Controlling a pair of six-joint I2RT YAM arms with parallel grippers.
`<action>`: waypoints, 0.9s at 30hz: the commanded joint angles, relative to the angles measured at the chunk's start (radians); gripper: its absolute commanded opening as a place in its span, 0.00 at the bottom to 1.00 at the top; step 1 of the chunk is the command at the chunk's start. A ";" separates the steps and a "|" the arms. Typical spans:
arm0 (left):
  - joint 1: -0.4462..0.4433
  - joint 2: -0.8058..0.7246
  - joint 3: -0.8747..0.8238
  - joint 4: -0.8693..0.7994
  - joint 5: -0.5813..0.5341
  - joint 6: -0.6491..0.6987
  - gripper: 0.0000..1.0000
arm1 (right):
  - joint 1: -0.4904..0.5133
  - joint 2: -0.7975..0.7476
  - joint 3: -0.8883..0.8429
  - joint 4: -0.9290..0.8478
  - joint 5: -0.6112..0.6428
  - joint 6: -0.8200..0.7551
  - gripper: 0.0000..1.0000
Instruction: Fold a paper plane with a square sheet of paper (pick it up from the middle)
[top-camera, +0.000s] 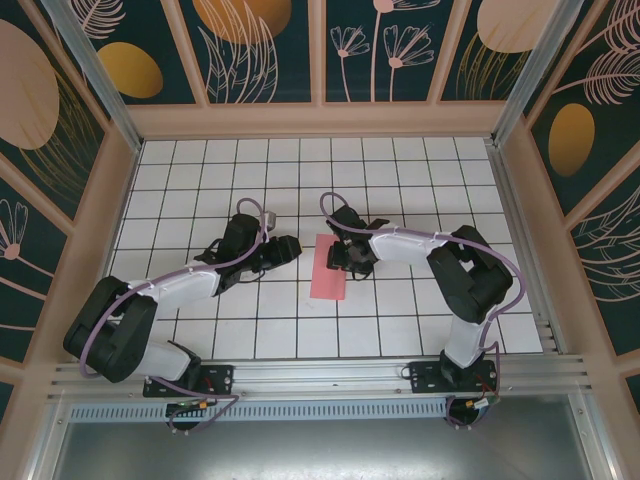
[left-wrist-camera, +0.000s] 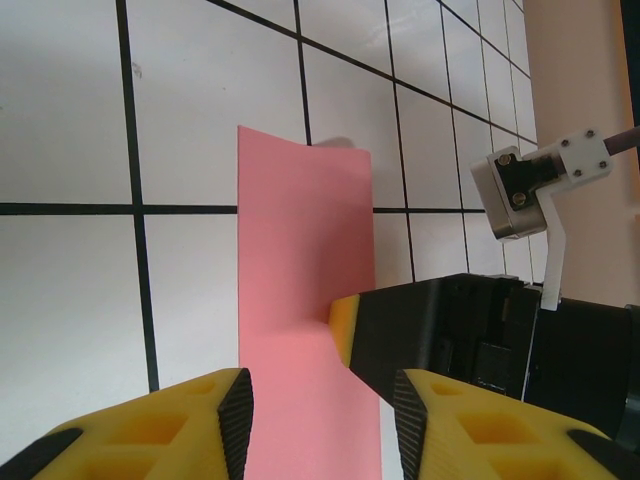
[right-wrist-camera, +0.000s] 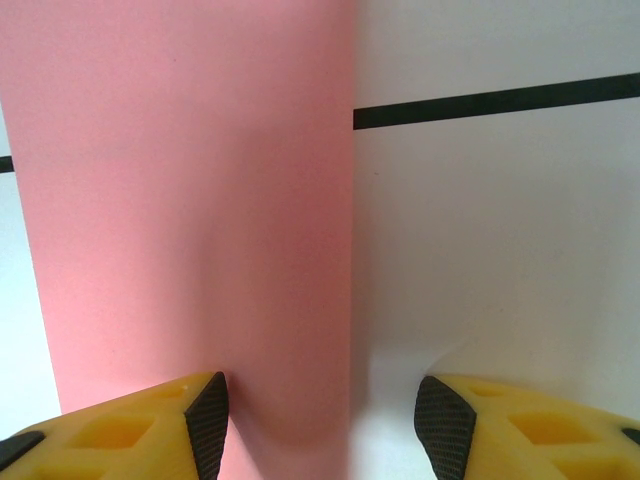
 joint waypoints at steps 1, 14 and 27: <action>-0.006 0.020 0.020 0.026 0.024 0.018 0.42 | 0.002 0.101 -0.028 0.048 0.010 -0.014 0.59; -0.025 0.142 0.092 0.044 0.059 -0.011 0.00 | 0.002 0.111 -0.031 0.051 0.008 -0.004 0.59; -0.090 0.289 0.198 -0.049 0.003 -0.002 0.00 | 0.002 0.122 -0.040 0.057 0.006 -0.002 0.59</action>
